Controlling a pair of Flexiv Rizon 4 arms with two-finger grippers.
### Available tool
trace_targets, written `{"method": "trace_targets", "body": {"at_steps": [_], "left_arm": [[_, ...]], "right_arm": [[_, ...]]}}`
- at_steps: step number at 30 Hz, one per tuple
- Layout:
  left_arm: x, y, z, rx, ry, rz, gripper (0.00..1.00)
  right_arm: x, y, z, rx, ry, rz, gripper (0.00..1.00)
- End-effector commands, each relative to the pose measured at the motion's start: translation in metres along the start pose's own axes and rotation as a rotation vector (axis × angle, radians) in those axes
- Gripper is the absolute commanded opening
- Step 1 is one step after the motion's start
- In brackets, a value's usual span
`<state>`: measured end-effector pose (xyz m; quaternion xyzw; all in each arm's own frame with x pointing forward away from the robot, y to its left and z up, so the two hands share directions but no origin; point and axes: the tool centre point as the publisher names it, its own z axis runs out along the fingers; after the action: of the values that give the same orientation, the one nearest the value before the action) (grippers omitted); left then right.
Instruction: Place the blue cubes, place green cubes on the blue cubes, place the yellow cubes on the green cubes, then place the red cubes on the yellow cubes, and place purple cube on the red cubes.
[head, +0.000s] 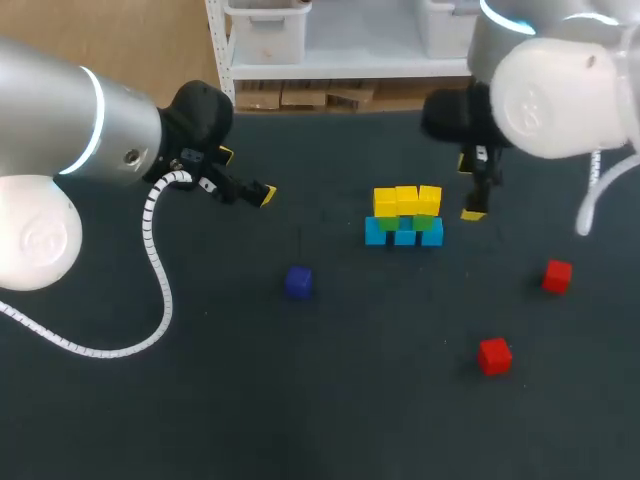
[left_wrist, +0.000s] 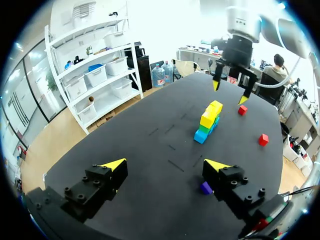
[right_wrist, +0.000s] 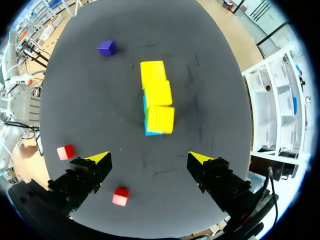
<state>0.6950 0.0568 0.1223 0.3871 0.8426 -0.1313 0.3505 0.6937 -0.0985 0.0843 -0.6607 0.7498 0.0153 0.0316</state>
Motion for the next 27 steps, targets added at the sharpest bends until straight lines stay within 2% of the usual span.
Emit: {"method": "trace_targets", "body": {"at_steps": [1, 12, 27], "left_arm": [[0.001, 0.002, -0.001, 0.007, -0.006, 0.002, 1.00], [0.001, 0.002, -0.001, 0.007, -0.006, 0.002, 1.00], [0.001, 0.002, -0.001, 0.007, -0.006, 0.002, 1.00]], "right_arm": [[0.016, 0.021, -0.013, 0.073, 0.002, 0.024, 1.00], [0.046, 0.042, -0.020, 0.086, 0.043, 0.121, 1.00], [0.095, 0.069, 0.007, 0.038, 0.040, 0.224, 1.00]]}}
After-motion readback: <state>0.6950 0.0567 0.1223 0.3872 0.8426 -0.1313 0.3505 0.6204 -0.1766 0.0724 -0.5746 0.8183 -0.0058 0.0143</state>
